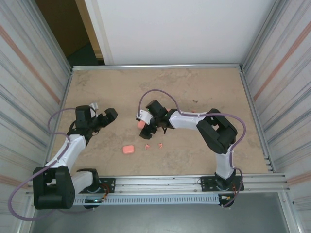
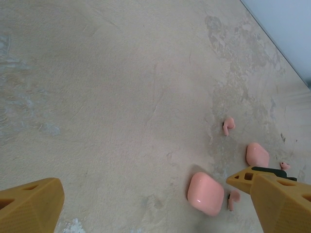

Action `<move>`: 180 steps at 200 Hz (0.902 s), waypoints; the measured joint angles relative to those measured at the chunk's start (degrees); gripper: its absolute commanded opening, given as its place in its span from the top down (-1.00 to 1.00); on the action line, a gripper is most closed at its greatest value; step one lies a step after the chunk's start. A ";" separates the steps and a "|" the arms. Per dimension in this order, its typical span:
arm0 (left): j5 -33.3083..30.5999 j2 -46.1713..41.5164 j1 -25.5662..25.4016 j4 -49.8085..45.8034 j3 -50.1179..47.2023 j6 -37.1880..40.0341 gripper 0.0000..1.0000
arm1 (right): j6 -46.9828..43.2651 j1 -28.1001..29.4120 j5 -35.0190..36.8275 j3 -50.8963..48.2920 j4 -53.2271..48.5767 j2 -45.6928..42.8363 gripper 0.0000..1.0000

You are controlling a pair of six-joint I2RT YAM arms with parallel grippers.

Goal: Insert the wireless bluetooth earbuds into the charging case

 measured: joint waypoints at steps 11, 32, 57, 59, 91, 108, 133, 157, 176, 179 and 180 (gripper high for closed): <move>0.00 0.00 0.00 -0.20 0.00 0.00 -0.97 | -0.39 0.00 0.22 0.59 -0.48 0.57 -0.73; -0.02 0.00 0.00 -0.66 0.00 0.02 -0.97 | -0.94 0.00 0.46 1.68 -1.40 1.66 -0.66; 0.00 0.00 0.00 -0.74 0.00 0.02 -0.97 | -1.14 0.00 0.63 2.29 -2.27 2.49 -0.55; 0.00 0.00 0.00 -0.74 0.00 0.02 -0.97 | -1.18 0.00 0.63 2.32 -2.32 2.51 -0.54; 0.00 0.00 0.00 -0.76 0.00 0.02 -0.97 | -1.86 0.00 0.68 3.76 -3.56 3.89 -0.37; 0.00 0.00 0.00 -0.76 0.02 0.02 -0.97 | -2.51 0.00 0.63 4.26 -4.44 4.24 -0.29; 0.00 0.00 0.00 -0.79 0.11 0.02 -0.97 | -2.97 0.00 0.66 4.52 -5.42 4.24 -0.15; 0.00 0.00 0.00 -0.85 0.48 0.02 -0.97 | -3.78 0.00 0.59 4.52 -5.60 4.24 0.01; 0.00 0.00 0.00 -0.98 0.81 0.04 -0.97 | -4.02 0.11 0.61 4.52 -5.55 4.22 0.16; 0.00 0.00 0.00 -1.03 0.87 0.07 -0.97 | -4.00 0.11 0.66 4.52 -5.51 4.22 0.18; 0.00 0.00 0.00 -1.03 0.87 0.07 -0.97 | -4.02 0.11 0.63 4.52 -5.44 4.22 0.18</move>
